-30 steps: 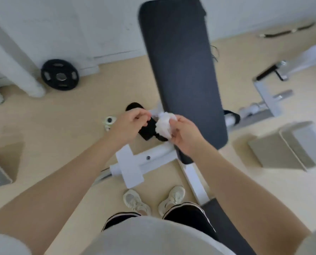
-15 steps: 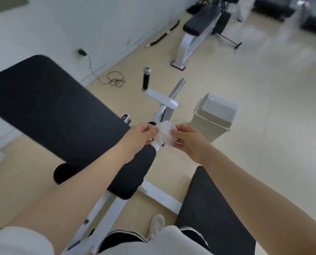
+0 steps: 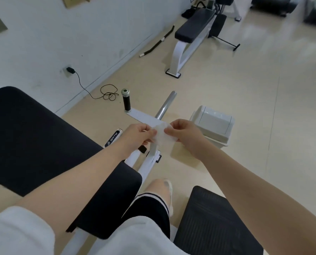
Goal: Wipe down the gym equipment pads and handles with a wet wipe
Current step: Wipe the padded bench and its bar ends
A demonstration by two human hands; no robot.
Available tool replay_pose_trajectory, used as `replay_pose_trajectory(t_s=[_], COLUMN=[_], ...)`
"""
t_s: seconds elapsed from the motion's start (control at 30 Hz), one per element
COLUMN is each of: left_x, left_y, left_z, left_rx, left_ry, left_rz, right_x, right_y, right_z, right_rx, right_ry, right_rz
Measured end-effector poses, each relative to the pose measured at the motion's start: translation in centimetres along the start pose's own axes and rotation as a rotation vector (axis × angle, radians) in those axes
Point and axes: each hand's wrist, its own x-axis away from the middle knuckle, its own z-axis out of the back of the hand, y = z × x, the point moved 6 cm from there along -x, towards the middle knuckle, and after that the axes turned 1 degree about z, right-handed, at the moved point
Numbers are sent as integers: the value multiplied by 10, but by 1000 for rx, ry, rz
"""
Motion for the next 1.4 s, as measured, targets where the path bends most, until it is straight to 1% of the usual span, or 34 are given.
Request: replay_pose_trajectory(t_s=[0.1, 0.17, 0.27, 0.4, 0.43, 0.5, 0.57, 0.63, 0.7, 0.73, 0.77, 0.87, 0.93, 1.0, 1.03, 1.13, 1.23, 1.33, 1.4], left_x=[-47, -83, -135, -181, -188, -201, -213, -222, -229, -232, -233, -236, -238, -244, -249, -269, -287, -289, -289], left_y=[17, 29, 40, 56, 59, 63, 62, 57, 48, 45, 41, 25, 9, -12, -25, -54, -68, -77, -82], left_z=[-1, 3, 21, 37, 39, 43, 53, 63, 69, 75, 81, 114, 133, 141, 141, 129, 121, 123, 123], left_rx=[-19, -9, -7, 18, 40, 74, 90, 101, 104, 70, 20, -132, -138, -60, 24, 382, 481, 569, 606], left_ry=[29, 59, 152, 267, 281, 307, 360, 366, 368, 400, 465, 789, 954, 1007, 1008, 973, 903, 975, 975], left_rz=[-14, -15, 22, 60, 68, 80, 92, 118, 158, 166, 173, 220, 296, 401, 454, 510, 520, 494, 490], right_x=[-53, -95, -154, -206, -215, -232, -249, -269, -295, -310, -326, -377, -407, -430, -439, -461, -474, -475, -474], right_y=[-4, -11, -21, -42, -47, -54, -57, -57, -57, -56, -52, -34, -20, -7, 1, 31, 70, 99, 102], right_z=[24, 34, 41, 31, 24, 8, -5, -11, -15, -18, -22, -39, -54, -70, -77, -102, -129, -154, -162], right_rx=[81, 60, 45, 238, 274, 313, 223, 104, 133, 156, 181, 263, 336, 415, 448, 515, 589, 548, 464], right_ry=[62, 48, 69, 103, 77, -43, -190, -309, -373, -387, -388, -379, -387, -405, -406, -443, -520, -587, -610], right_rz=[36, 36, 21, 119, 141, 161, 144, 105, 86, 77, 61, -1, -36, -45, -51, -98, -186, -315, -367])
